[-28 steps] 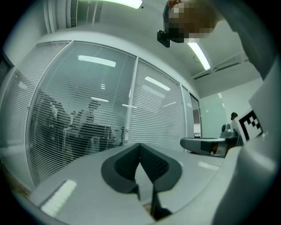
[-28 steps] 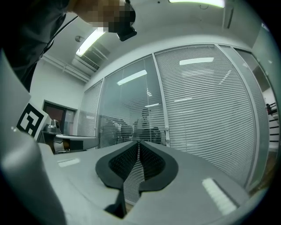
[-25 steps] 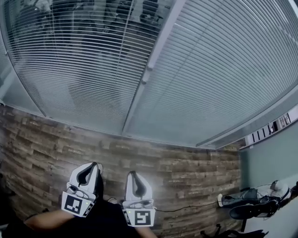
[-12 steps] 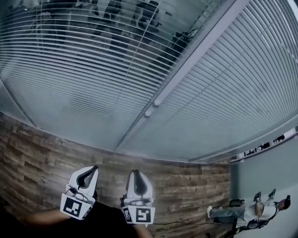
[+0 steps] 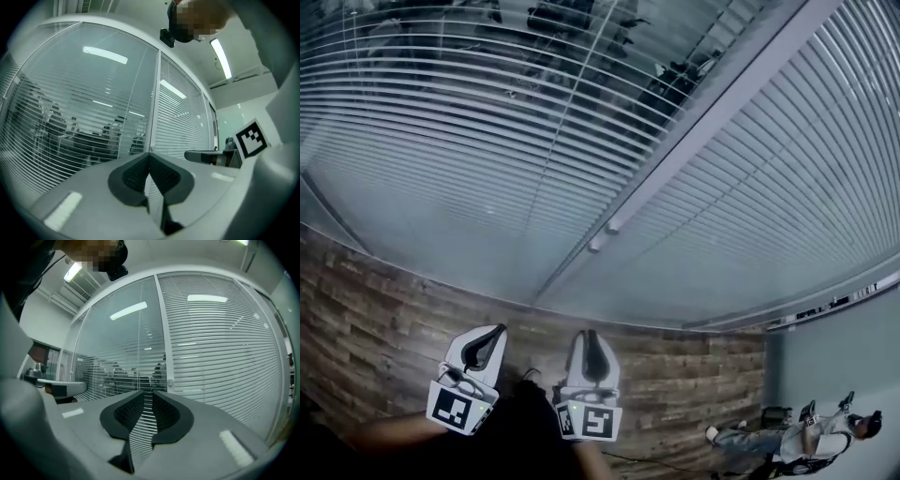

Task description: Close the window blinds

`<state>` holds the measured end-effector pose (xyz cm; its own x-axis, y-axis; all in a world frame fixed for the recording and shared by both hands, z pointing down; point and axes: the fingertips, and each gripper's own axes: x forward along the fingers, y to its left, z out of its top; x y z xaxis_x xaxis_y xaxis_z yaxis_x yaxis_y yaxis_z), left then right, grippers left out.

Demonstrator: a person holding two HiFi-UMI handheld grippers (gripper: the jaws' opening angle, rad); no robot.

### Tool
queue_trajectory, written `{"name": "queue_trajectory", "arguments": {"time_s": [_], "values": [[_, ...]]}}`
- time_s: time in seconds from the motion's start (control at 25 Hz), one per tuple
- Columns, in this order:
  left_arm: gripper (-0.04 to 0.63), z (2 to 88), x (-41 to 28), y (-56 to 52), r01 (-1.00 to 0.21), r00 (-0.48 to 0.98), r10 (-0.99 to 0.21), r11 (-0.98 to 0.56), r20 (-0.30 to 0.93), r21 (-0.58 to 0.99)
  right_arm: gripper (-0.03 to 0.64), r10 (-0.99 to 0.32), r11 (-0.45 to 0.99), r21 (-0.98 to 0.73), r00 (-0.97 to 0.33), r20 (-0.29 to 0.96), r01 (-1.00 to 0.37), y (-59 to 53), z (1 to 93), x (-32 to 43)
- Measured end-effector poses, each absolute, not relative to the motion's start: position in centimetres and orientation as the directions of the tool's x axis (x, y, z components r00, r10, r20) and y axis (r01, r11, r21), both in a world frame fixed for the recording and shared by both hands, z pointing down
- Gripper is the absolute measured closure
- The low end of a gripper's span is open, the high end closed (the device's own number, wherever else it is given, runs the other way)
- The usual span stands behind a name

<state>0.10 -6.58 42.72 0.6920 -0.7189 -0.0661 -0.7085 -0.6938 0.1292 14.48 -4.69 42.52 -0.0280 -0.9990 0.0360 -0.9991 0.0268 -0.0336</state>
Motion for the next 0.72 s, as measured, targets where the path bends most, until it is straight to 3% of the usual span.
{"name": "queue_trajectory", "arguments": {"time_s": [0.72], "values": [[0.594, 43.2, 1.0, -11.4, -0.778, 0.610, -0.789, -0.613, -0.070, 0.137, 0.506, -0.997, 0.044, 0.059, -0.040, 0.073, -0.997, -18.7, 44.1, 20.2]]}}
